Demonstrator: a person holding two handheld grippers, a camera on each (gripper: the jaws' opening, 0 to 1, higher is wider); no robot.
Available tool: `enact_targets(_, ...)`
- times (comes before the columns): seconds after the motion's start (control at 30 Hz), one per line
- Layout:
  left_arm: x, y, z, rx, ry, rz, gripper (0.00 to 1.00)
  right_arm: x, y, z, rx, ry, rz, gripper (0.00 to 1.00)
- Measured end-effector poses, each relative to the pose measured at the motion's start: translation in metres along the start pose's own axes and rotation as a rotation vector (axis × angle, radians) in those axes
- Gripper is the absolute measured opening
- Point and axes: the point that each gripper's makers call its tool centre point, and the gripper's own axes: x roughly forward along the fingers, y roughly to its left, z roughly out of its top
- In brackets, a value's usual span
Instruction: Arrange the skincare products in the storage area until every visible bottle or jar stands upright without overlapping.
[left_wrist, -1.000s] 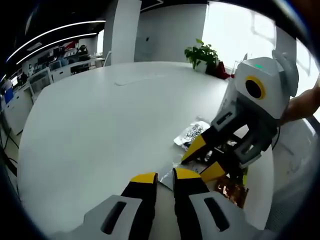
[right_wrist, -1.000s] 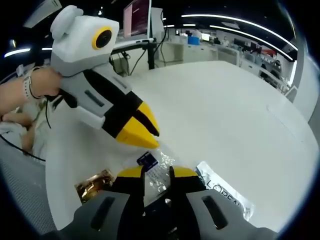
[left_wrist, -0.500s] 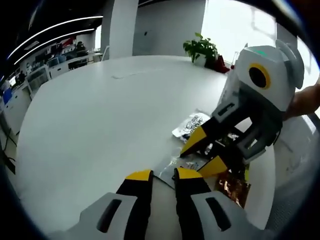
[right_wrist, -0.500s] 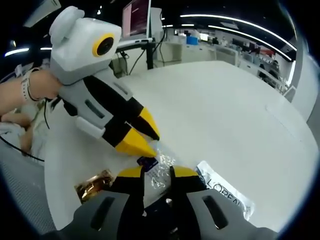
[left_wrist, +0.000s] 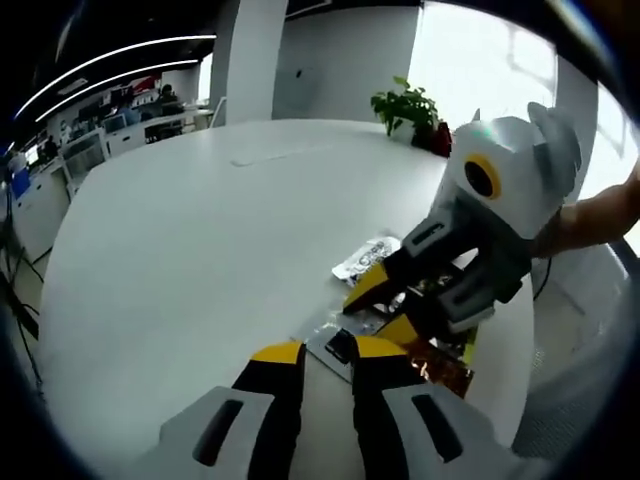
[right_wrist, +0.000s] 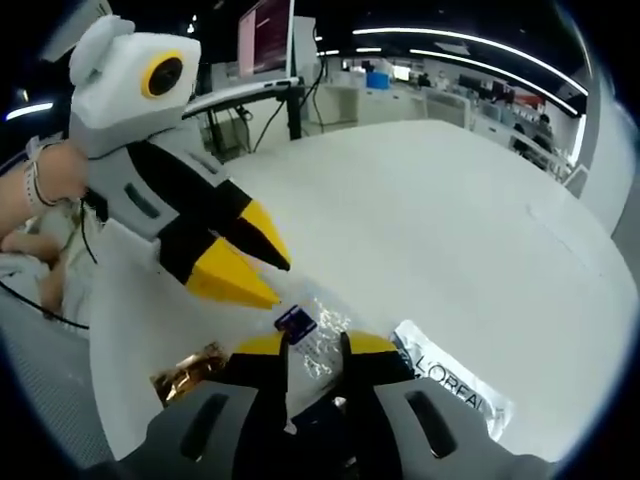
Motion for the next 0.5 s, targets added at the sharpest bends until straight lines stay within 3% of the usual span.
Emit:
enact_targets(0.17, -0.012, -0.009, 0.004, -0.016, -0.017, 0.015, 0.14, 0.000, 0.001, 0.002, -0.009, 0.012, 0.009, 0.24)
enact_targets(0.5, -0.034, -0.024, 0.013, -0.063, -0.058, 0.013, 0.14, -0.030, 0.009, 0.019, -0.047, -0.032, -0.001, 0.23)
